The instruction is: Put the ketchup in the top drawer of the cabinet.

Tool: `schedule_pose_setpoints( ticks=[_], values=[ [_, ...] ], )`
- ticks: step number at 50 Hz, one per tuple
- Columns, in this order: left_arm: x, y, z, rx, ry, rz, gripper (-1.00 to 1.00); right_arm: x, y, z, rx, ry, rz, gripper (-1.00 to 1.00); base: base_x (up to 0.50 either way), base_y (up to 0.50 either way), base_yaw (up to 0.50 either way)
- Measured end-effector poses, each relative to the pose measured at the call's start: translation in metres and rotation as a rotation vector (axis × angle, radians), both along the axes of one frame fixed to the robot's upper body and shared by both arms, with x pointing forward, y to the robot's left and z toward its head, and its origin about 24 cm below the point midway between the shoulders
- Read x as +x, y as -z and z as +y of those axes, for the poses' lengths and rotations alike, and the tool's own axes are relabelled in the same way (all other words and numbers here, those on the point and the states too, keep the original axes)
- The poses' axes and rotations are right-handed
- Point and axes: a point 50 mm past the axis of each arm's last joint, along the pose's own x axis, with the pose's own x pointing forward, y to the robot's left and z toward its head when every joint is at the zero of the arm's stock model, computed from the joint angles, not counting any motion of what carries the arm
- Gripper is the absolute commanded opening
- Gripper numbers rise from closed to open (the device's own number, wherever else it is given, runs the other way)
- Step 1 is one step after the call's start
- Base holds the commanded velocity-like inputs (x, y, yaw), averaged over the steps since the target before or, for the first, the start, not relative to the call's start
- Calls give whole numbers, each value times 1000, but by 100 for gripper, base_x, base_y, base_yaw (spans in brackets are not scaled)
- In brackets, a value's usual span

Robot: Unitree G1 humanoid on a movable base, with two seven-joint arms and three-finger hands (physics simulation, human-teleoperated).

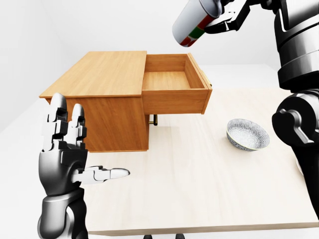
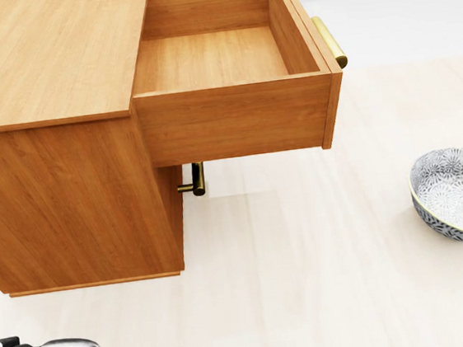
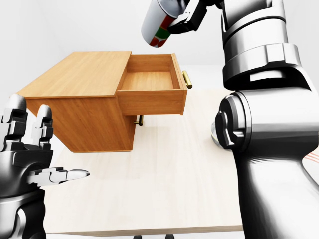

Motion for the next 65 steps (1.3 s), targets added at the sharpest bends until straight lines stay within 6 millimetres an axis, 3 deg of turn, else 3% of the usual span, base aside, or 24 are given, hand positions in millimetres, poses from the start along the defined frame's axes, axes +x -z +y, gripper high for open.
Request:
schedule_pose_setpoints(
  ticks=[39,65],
  values=[
    [-1,-4,2,-1,-8,-19,100,19,48,-14,25,32,156,-100,0,0,0],
    [-2,-3,2,1,-7,-18,100,25,70,-19,21,48,215,-100,0,0,0]
  ],
)
